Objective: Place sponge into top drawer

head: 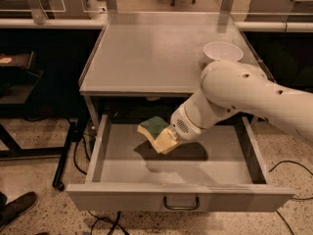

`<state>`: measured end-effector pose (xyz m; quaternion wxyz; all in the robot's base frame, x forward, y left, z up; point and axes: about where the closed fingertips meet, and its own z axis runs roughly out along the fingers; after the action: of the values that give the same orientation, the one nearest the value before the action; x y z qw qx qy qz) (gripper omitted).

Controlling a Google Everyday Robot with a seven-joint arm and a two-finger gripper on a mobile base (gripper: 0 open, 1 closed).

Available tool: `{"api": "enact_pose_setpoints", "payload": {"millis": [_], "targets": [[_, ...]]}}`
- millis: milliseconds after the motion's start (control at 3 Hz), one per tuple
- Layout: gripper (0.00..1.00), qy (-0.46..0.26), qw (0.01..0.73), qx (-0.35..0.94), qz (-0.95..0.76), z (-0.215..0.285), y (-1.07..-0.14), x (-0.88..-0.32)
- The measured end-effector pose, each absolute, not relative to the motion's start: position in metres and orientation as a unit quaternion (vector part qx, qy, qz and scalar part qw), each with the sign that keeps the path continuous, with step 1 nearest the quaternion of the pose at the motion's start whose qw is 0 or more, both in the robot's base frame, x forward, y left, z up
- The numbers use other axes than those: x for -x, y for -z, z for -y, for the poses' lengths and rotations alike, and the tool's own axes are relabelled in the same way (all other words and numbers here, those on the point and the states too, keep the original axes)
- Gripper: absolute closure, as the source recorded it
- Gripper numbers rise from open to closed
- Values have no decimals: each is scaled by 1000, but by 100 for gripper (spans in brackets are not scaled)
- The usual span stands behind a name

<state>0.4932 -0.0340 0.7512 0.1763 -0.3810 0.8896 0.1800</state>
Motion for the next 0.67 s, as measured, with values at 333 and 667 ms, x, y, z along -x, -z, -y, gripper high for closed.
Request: {"api": "enact_pose_setpoints", "payload": {"millis": [333, 667], "targets": [[100, -180, 176, 381, -890, 34, -751, -493], [100, -196, 164, 359, -898, 30, -710, -495]]}}
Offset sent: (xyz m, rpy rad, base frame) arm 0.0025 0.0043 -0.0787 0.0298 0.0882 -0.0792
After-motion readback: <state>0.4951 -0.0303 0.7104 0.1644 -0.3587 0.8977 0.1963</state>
